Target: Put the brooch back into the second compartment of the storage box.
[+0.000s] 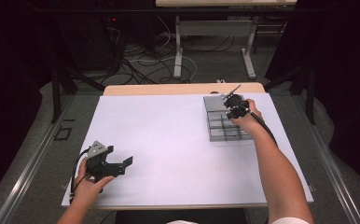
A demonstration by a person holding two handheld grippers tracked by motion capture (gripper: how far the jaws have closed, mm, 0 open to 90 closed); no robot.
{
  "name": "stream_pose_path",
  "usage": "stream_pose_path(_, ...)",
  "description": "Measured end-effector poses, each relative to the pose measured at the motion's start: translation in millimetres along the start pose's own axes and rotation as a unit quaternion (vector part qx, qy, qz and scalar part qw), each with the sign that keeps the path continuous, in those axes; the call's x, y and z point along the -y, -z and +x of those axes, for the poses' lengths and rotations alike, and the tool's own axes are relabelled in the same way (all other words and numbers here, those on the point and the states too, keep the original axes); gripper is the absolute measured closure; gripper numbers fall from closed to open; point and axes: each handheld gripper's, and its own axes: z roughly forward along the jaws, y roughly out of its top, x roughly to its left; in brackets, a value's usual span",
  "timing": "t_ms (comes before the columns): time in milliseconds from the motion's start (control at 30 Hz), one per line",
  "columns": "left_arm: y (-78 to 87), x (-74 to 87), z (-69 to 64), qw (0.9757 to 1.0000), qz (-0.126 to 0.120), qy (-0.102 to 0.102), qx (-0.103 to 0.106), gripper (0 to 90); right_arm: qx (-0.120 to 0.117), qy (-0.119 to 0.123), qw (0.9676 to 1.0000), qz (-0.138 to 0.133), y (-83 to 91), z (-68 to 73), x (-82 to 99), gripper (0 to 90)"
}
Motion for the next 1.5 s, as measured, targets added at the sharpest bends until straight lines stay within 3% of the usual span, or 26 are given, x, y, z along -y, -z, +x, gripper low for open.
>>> stream_pose_path(133,0.2,0.1,0.2,1.0,0.001,-0.001,0.0,2.2,0.0,0.012,0.9999,0.005,-0.3,1.8,-1.5,80.7)
stream_pose_path(167,0.2,0.1,0.3,1.0,0.0,0.0,0.0,2.2,0.004,0.021,0.9996,0.02,1.0,1.3,-2.4,80.7)
stream_pose_path(200,0.4,0.1,0.6,1.0,0.0,-0.002,-0.001,2.3,0.006,0.018,0.9998,0.0,-2.0,2.1,-1.3,80.6)
stream_pose_path(233,0.3,0.1,0.4,1.0,0.0,0.0,0.0,2.2,0.008,0.017,0.9998,0.001,-2.5,2.7,-1.4,80.6)
stream_pose_path(267,0.4,0.2,0.5,1.0,0.0,-0.001,0.0,2.2,0.003,0.021,0.9996,0.02,-1.1,2.3,-2.6,80.6)
stream_pose_path(367,1.0,0.0,1.2,1.0,0.003,-0.004,0.0,2.3,-0.001,0.012,0.9999,0.004,-5.4,4.0,-1.6,80.2)
stream_pose_path(400,1.0,0.0,1.3,1.0,0.004,-0.004,0.0,2.2,0.001,0.015,0.9996,0.023,-4.8,3.1,-2.1,79.6)
stream_pose_path(533,0.8,0.2,1.0,1.0,0.003,0.0,0.001,2.2,0.004,0.015,0.9999,0.007,-8.8,1.8,-1.5,70.6)
stream_pose_path(600,0.6,0.2,1.2,1.0,0.002,0.0,0.001,2.2,0.01,0.016,0.9995,0.024,-5.4,2.0,-3.2,68.6)
stream_pose_path(667,0.6,0.2,1.2,1.0,0.001,0.001,0.001,2.3,0.009,0.006,0.9999,0.002,-6.5,2.1,-2.6,66.4)
stream_pose_path(700,0.6,0.2,1.1,1.0,0.002,0.0,0.001,2.3,0.006,0.004,1.0,0.0,-6.2,2.2,-2.6,65.2)
stream_pose_path(733,0.7,0.2,1.1,1.0,0.003,0.0,0.0,2.3,0.004,0.004,0.9998,0.022,-2.8,2.1,-4.2,63.6)
stream_pose_path(767,0.7,0.3,1.1,1.0,0.003,0.0,0.0,2.3,0.006,0.004,0.9997,0.024,-2.3,1.9,-4.3,62.4)
stream_pose_path(800,0.9,0.4,1.0,1.0,0.003,0.0,0.0,2.4,0.006,-0.002,0.9998,0.019,-2.4,1.9,-4.0,60.9)
stream_pose_path(833,1.2,0.3,1.2,1.0,0.004,-0.002,-0.001,2.4,0.0,-0.008,1.0,-0.005,-5.1,2.1,-2.8,59.7)
stream_pose_path(900,1.4,0.2,1.0,1.0,0.001,-0.001,-0.001,2.4,-0.002,-0.013,0.9999,0.003,-1.9,1.7,-3.6,56.1)
stream_pose_path(1000,1.5,0.1,1.6,1.0,0.003,-0.008,-0.004,2.4,-0.007,-0.025,0.9996,-0.006,-0.2,1.9,-3.8,51.4)
stream_pose_path(1267,-0.4,-0.3,0.2,1.0,0.004,-0.003,-0.001,2.5,-0.019,-0.042,0.9986,-0.025,7.2,9.5,-5.3,44.3)
stream_pose_path(1400,-1.9,-0.2,-0.4,1.0,0.001,-0.001,-0.001,2.5,-0.033,-0.066,0.9968,-0.029,12.3,13.7,-6.8,40.1)
stream_pose_path(1500,-1.9,-0.2,-0.4,1.0,0.002,-0.001,-0.001,2.5,-0.034,-0.063,0.9967,-0.039,16.2,16.8,-7.5,34.4)
